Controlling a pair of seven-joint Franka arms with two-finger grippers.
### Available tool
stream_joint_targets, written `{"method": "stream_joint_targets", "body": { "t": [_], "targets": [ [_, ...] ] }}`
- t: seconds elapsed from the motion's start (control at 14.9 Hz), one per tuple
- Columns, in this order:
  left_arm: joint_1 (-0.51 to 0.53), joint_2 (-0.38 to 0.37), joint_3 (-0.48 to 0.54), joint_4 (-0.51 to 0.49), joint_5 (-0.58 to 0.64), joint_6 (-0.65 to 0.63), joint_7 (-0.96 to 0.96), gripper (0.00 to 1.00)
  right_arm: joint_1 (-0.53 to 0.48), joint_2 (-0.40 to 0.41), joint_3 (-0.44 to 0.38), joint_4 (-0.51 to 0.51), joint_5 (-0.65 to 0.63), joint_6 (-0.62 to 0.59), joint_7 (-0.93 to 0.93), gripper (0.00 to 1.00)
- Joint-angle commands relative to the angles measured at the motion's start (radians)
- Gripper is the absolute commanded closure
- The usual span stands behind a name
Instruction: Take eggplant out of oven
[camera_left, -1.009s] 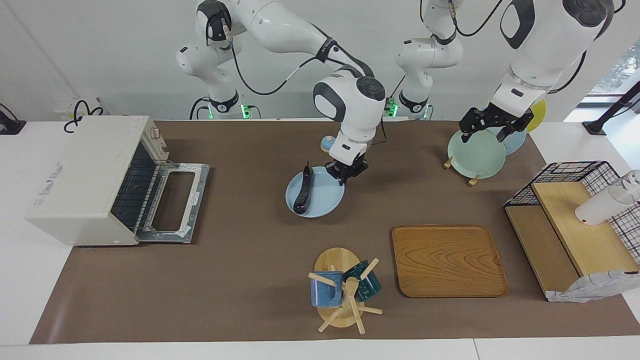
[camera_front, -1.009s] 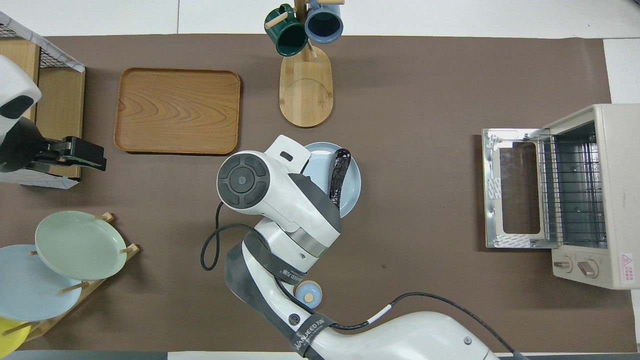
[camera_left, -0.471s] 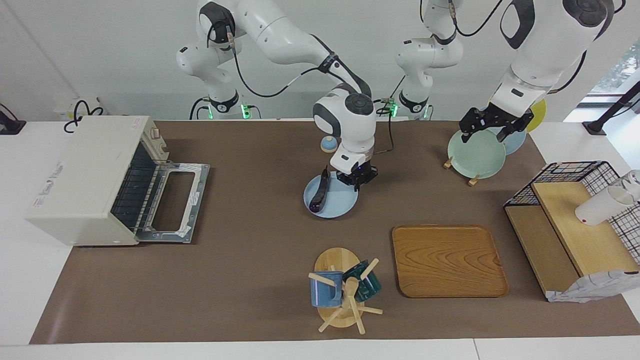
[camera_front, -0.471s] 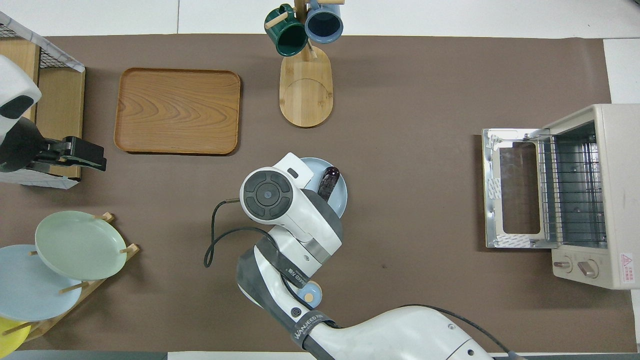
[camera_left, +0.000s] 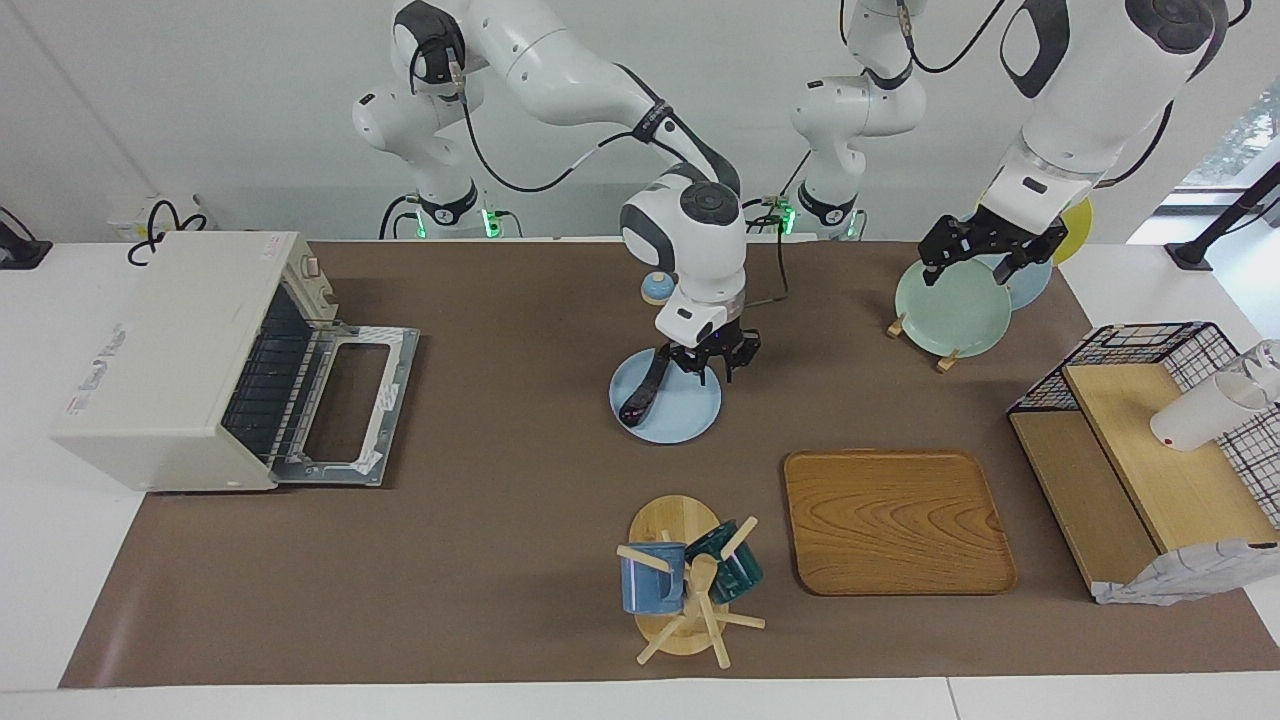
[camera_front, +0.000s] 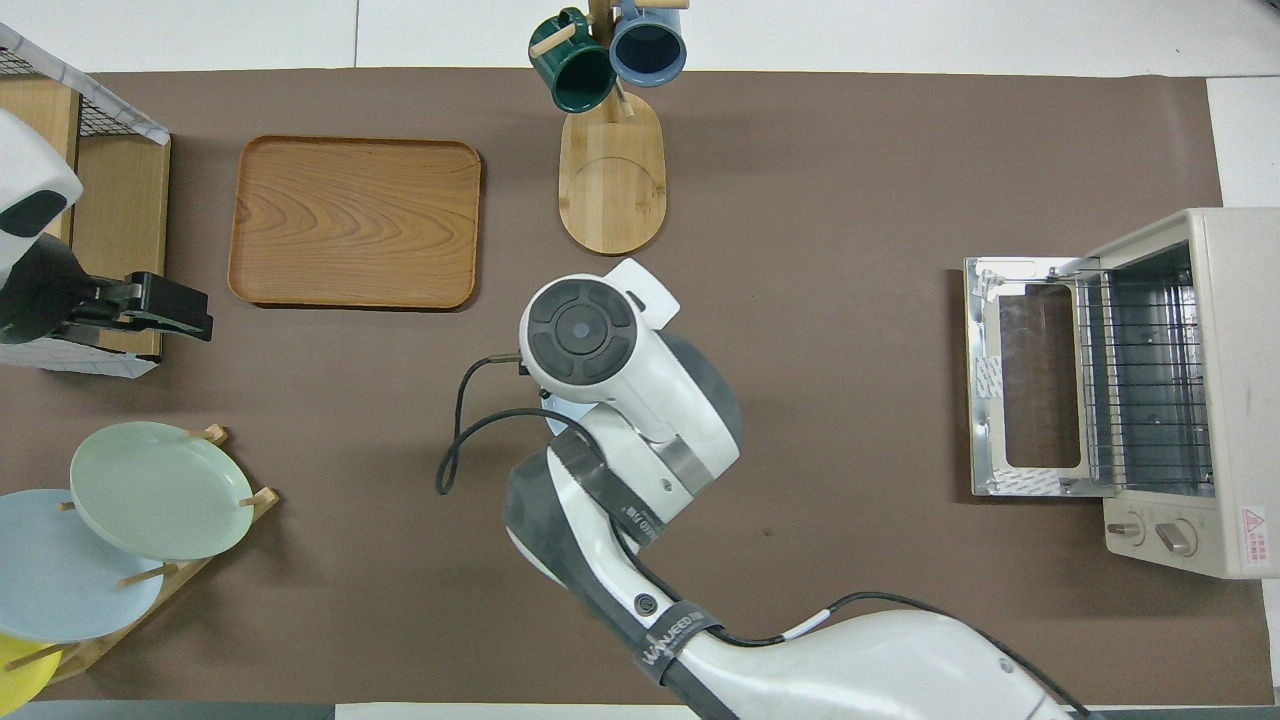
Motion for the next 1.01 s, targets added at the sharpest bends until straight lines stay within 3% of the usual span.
{"method": "stream_joint_targets", "body": {
  "t": [0.0, 0.2, 0.47, 0.67, 0.94],
  "targets": [
    [0.007, -0.016, -0.004, -0.017, -0.009, 0.018, -0.011, 0.0, -0.104, -0.116, 0.012, -0.122, -0.048, -0.054, -0.127, 0.99],
    [-0.004, -0.019, -0.005, -0.025, -0.009, 0.015, -0.005, 0.0, -0.233, -0.212, 0.012, -0.288, -0.056, -0.045, -0.245, 1.0],
    [-0.042, -0.023, -0.013, -0.036, -0.01, 0.065, -0.011, 0.0, -0.374, -0.275, 0.013, -0.495, -0.154, 0.05, -0.375, 1.0],
    [-0.099, -0.017, -0.019, -0.068, -0.032, 0.113, -0.011, 0.0, -0.44, -0.294, 0.013, -0.57, -0.252, 0.073, -0.448, 1.0],
    [-0.2, 0.021, -0.019, -0.146, -0.145, 0.249, -0.011, 0.0, -0.538, -0.303, 0.015, -0.65, -0.269, 0.168, -0.515, 1.0]
  ]
}}
